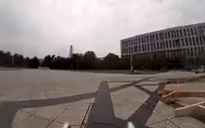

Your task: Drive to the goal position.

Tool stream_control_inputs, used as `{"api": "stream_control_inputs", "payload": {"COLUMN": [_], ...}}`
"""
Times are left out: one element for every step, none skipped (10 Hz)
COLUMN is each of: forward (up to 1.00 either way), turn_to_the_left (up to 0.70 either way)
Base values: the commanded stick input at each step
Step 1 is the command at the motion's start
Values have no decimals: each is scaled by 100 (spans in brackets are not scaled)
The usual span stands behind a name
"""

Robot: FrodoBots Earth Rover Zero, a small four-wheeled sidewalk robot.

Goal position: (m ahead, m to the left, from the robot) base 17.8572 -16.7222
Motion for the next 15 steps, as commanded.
{"api": "stream_control_inputs", "payload": {"forward": [50, 50, 50, 50, 50, 50, 50, 50, 50, 50, 50, 50, 50, 50, 50], "turn_to_the_left": [-10, -11, -12, -12, -12, -12, -12, -12, -11, -8, 0, 0, 0, 0, 0]}}
